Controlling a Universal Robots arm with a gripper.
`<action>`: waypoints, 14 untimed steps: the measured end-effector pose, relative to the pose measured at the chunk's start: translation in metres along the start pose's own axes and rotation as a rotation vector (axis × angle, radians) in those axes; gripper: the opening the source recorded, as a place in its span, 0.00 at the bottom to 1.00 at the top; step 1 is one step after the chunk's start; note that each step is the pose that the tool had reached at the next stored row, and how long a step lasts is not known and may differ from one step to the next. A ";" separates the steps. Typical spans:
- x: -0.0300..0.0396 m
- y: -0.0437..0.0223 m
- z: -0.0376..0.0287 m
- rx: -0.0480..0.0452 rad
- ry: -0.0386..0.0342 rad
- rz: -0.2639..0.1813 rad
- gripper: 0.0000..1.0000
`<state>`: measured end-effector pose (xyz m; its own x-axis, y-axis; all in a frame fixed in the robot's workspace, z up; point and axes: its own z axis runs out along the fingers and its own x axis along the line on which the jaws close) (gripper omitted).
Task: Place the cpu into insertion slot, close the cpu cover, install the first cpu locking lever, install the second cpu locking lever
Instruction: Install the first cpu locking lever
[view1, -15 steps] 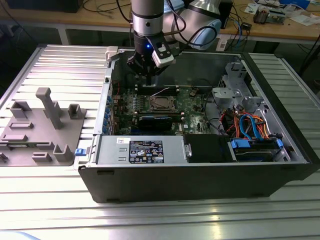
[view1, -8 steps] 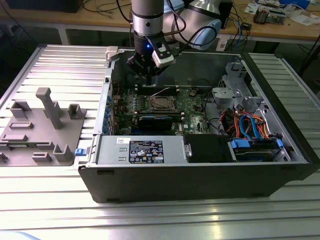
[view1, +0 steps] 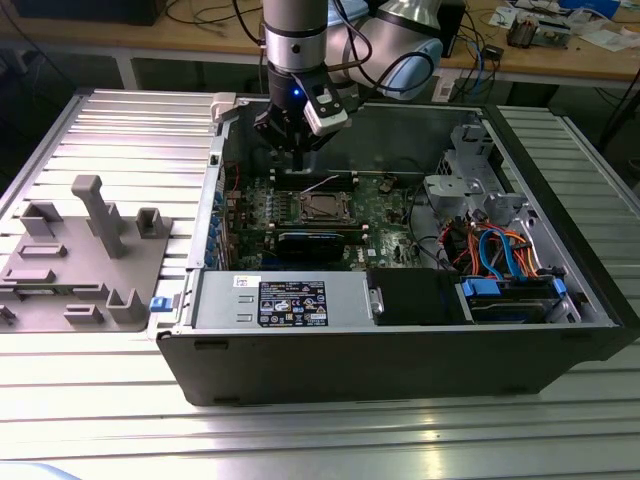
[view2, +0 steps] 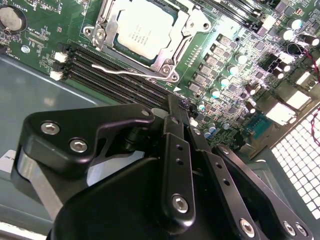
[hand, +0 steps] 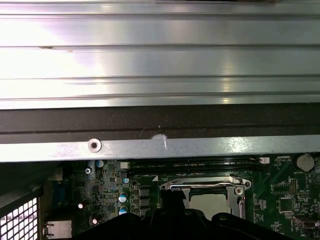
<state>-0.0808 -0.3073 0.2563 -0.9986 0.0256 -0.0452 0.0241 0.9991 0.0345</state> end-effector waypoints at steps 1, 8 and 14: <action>-0.0005 0.0000 0.0005 -0.0001 -0.0001 0.000 0.11; -0.0078 -0.0001 0.0067 0.0001 0.0002 0.001 0.11; -0.0134 -0.0002 0.0166 0.0002 0.0004 0.001 0.11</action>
<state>-0.0667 -0.3072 0.2403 -0.9986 0.0271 -0.0447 0.0256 0.9991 0.0344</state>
